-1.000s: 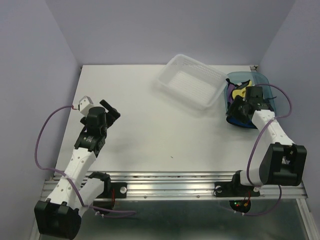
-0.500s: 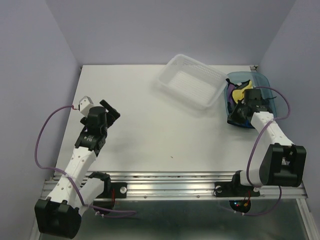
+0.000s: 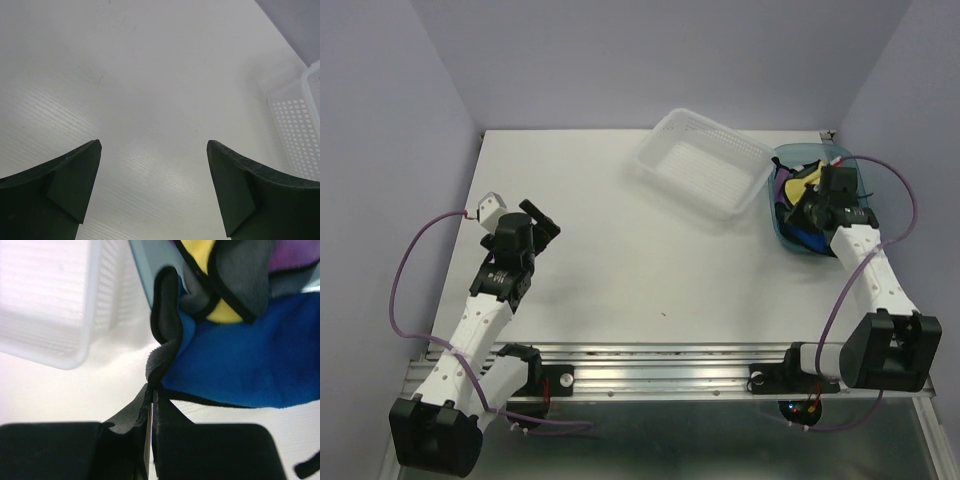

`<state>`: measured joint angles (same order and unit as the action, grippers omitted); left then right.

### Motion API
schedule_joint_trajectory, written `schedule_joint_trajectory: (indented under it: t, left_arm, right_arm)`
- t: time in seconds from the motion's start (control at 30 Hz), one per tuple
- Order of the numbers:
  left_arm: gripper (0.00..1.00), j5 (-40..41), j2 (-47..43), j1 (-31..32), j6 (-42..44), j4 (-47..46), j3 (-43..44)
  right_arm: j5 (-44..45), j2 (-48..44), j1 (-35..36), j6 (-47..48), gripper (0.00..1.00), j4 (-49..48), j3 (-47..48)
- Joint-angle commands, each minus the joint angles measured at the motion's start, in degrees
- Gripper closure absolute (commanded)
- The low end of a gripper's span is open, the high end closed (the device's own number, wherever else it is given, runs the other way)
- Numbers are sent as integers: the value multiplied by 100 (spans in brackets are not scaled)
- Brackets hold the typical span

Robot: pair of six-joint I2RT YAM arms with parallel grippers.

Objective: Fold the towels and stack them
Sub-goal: Grab crumpled towel, then move the towel to the center of the board

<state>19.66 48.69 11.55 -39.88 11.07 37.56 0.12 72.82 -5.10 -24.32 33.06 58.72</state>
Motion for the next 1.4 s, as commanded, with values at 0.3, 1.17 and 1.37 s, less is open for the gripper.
schedule_joint_trajectory:
  t: [0.3, 1.17, 1.37]
  left_arm:
    - [1, -295, -158, 23, 103, -175, 217]
    - [1, -1025, -123, 23, -292, 246, 103]
    - [1, -1613, 246, 23, -170, -25, -126]
  right_arm:
    - [-2576, -84, 211, 138, 99, -265, 3809]
    - [-455, -1119, 3815, -406, 98, -1567, -524]
    - [1115, -1034, 3736, -1120, 79, -573, -1573]
